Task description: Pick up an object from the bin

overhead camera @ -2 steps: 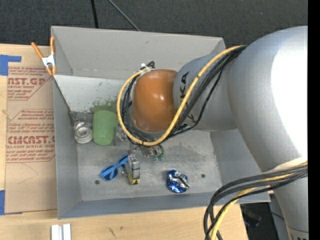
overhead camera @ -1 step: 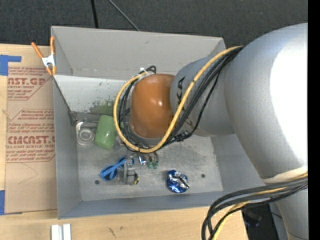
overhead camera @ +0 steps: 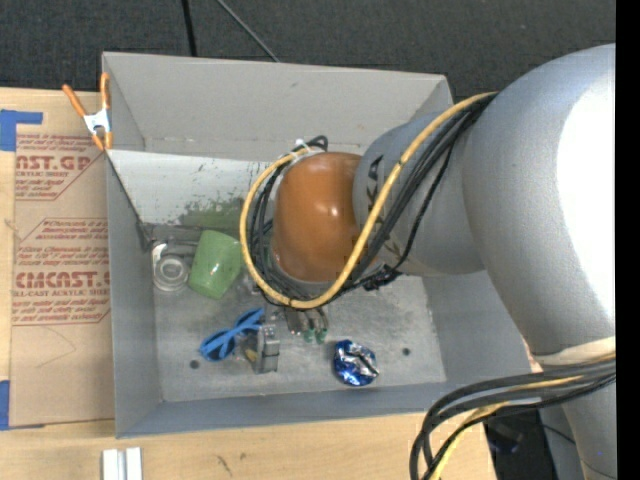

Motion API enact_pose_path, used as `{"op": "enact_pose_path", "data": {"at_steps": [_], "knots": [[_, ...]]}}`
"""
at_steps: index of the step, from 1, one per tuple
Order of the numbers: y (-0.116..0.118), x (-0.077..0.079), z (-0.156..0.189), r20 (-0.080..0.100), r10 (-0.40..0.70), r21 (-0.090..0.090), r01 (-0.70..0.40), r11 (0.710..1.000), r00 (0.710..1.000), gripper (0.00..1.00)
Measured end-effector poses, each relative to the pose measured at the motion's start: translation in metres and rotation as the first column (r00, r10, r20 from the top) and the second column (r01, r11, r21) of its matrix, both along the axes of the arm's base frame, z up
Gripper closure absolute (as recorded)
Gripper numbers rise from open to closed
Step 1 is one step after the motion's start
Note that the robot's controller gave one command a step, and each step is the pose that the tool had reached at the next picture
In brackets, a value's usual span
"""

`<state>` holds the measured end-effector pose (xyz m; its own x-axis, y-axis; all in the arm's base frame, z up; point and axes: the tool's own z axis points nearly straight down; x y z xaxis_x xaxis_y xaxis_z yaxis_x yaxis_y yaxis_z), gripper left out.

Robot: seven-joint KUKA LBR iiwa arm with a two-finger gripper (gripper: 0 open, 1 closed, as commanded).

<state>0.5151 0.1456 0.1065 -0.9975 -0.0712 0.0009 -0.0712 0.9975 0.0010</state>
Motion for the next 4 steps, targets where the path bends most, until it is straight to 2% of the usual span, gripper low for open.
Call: {"op": "enact_pose_path", "data": {"at_steps": [1,2,3,4], "knots": [[0.0132,0.0059,-0.0368,-0.011,0.145,-0.006,-0.145,0.989,0.989,0.0],[0.0125,0.0053,-0.0368,-0.014,0.144,-0.006,-0.144,0.99,0.99,0.0],[0.0137,0.0062,-0.0367,-0.009,0.144,-0.004,-0.144,0.99,0.99,1.0],[0.0139,0.0062,-0.036,0.001,0.144,0.0,-0.144,0.99,0.99,1.0]]}}
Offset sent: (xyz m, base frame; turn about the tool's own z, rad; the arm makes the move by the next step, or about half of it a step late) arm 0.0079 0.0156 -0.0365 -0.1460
